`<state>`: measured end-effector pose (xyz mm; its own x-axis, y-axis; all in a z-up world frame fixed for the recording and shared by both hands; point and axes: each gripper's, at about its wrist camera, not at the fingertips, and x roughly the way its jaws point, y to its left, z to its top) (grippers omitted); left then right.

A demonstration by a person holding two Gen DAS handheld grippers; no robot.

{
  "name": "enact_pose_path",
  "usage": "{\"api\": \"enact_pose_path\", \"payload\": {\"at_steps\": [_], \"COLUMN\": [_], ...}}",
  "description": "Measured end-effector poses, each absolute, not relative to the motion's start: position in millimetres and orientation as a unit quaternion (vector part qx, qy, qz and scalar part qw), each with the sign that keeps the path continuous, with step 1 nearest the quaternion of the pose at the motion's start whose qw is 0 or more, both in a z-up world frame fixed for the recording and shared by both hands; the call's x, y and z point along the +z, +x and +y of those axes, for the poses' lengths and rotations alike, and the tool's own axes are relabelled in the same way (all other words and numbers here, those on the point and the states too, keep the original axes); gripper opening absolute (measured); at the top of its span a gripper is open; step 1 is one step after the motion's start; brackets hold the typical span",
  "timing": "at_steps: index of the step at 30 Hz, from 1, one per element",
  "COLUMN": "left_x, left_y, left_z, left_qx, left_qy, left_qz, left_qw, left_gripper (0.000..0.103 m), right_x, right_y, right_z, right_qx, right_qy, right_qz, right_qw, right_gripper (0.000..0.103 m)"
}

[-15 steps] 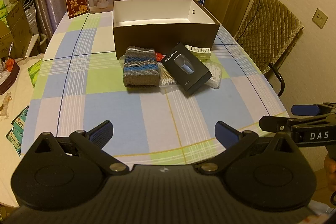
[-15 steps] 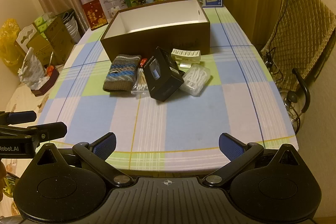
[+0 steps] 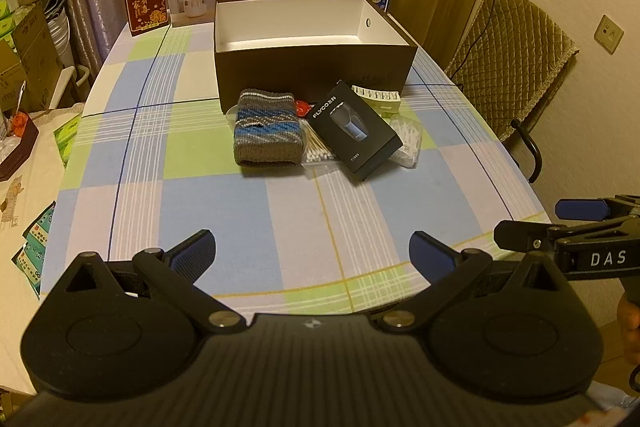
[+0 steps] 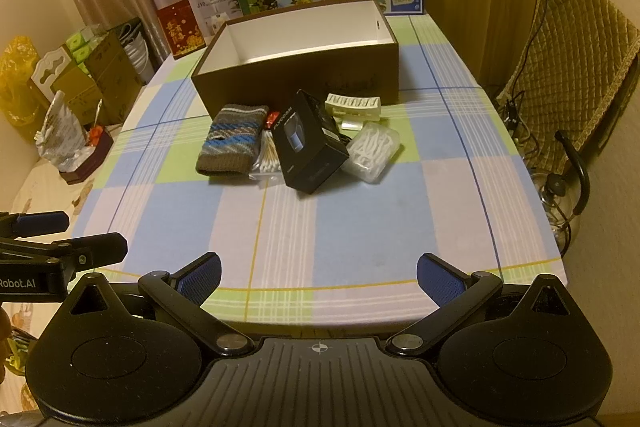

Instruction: Organize objects

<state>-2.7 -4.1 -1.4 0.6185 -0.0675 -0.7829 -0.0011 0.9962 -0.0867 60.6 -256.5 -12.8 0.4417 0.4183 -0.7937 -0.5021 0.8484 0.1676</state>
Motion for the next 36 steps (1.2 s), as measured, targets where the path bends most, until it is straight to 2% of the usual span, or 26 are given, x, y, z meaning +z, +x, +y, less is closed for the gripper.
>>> {"api": "enact_pose_path", "payload": {"at_steps": [36], "left_x": [-0.2], "left_y": [-3.9], "left_z": [-5.9], "left_qx": [-0.019], "left_qy": [-0.039], "left_qz": [0.436], "left_qw": [0.899], "left_gripper": [0.102], "right_x": [-9.8], "right_y": [60.6], "right_z": [-264.0], "right_qx": [0.277], "right_qy": [-0.048], "right_qz": [0.451], "right_qw": [0.847], "right_gripper": [0.101]}}
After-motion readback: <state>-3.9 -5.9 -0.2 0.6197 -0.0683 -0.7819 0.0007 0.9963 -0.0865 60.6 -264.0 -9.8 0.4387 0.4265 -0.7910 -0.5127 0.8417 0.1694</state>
